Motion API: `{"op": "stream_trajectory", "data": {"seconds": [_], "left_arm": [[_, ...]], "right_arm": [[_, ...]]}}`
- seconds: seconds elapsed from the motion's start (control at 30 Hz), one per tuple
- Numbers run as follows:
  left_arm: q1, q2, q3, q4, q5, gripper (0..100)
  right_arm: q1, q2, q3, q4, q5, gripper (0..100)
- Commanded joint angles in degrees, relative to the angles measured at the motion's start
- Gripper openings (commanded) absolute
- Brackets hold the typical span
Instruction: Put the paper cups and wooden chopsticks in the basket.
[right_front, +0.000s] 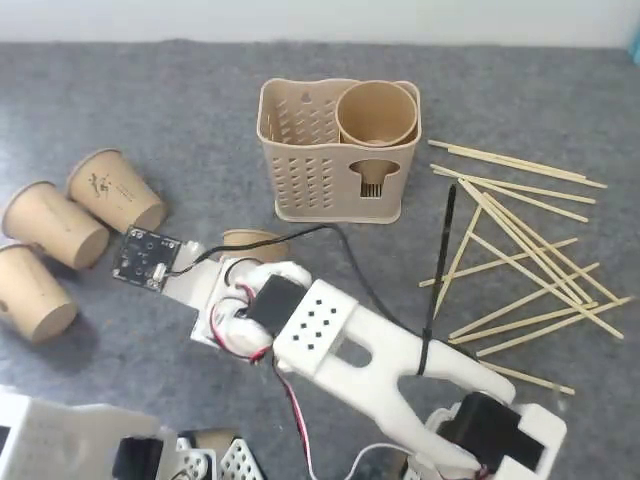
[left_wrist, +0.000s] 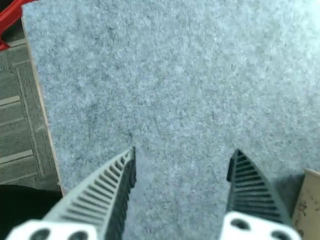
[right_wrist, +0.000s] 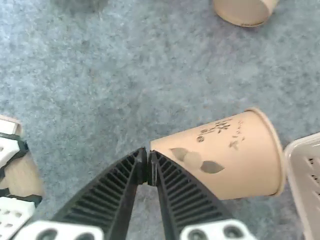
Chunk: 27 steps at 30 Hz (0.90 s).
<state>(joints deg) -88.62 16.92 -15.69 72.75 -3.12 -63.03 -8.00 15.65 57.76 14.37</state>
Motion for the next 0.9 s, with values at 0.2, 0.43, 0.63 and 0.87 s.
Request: {"op": "stream_trajectory", "data": {"seconds": [0.2,0.43,0.63,0.87], "left_arm": [[0.97,-0.70,-0.84,0.18,-0.53,28],[0.97,-0.62,-0.75,0.26,-0.44,28],[0.97,-0.62,-0.75,0.00,-0.44,28],[0.97,-0.62,-0.92,-0.09,-0.44,28]], "right_arm": [[15.78,-0.66,-0.88,-14.99,-3.60,0.8],[19.91,10.15,-0.97,-26.42,-4.13,0.8],[19.91,13.76,-1.14,-26.77,-4.13,0.8],[18.07,13.85,-1.14,-20.26,-4.04,0.8]]}}
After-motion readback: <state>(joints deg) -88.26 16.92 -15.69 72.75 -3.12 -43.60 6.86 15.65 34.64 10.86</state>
